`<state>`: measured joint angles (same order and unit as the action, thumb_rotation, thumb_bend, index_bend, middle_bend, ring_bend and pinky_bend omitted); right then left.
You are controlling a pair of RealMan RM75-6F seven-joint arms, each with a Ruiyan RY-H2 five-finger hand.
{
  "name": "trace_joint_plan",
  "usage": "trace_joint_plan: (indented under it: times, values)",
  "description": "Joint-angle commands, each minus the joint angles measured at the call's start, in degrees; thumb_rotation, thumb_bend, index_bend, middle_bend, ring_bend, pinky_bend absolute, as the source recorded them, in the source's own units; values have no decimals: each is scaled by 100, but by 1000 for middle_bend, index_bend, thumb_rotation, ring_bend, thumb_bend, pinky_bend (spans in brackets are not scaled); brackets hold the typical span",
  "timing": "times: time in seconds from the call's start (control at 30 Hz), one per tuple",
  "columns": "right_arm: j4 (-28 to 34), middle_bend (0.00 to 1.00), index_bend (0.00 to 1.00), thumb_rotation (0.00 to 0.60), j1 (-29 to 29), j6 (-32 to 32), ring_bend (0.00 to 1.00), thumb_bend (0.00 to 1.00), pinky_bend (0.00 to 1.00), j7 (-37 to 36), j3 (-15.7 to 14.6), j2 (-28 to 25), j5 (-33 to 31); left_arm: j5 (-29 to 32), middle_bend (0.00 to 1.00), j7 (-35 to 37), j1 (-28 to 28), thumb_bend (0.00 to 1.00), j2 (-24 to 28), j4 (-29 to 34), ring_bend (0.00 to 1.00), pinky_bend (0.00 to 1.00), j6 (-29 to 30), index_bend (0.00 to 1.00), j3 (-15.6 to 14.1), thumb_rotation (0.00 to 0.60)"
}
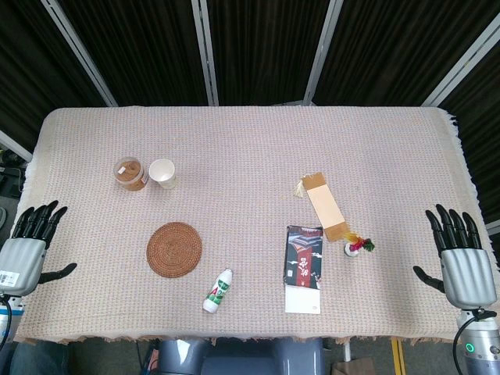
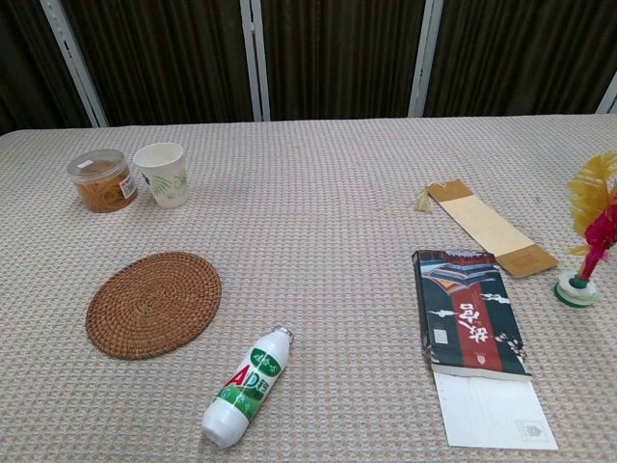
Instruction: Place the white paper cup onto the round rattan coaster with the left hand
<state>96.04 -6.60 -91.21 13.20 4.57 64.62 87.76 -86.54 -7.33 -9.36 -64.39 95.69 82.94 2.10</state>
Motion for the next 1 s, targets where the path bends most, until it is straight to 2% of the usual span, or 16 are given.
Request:
trace_joint_plan:
  times: [0.03,0.3,0.4,0.47,0.6,0.7,0.83,1.0]
  values:
    - [37,0,0,600,20,-3,0,0,0,1,9,-34,-15,-52,0,-49,13,0,-36,-7,0,0,39,0,-14,600]
    - [117,0,0,600,32,88,0,0,0,-105,78,-156,-172,-123,0,-90,-38,0,-137,-24,0,0,-7,0,-15,600]
    - [129,0,0,600,19,143,0,0,0,-195,111,-199,-228,-71,0,-242,-293,0,-130,149,0,0,-346,0,93,600]
    - [105,0,0,600,-3,190,0,0,0,-209,138,-209,-267,82,0,-528,-627,0,-125,292,0,0,-759,0,290,600]
    - [37,0,0,600,-66,323,0,0,0,-209,203,-188,-400,842,0,-845,-1338,0,-192,542,0,0,-1759,0,777,600]
    - [-12,0,0,600,-111,431,0,0,0,-200,275,-177,-567,1639,0,-1344,-1984,0,-395,359,0,0,-2457,0,1213,600]
    - [-59,0,0,600,-120,522,0,0,0,-189,365,-187,-821,2612,0,-2041,-2753,0,-960,-334,0,0,-3003,0,1570,600]
    - [-121,0,0,600,-143,612,0,0,0,-131,456,-173,-1066,3617,0,-2549,-3445,0,-1664,-1327,0,0,-3423,0,1747,600]
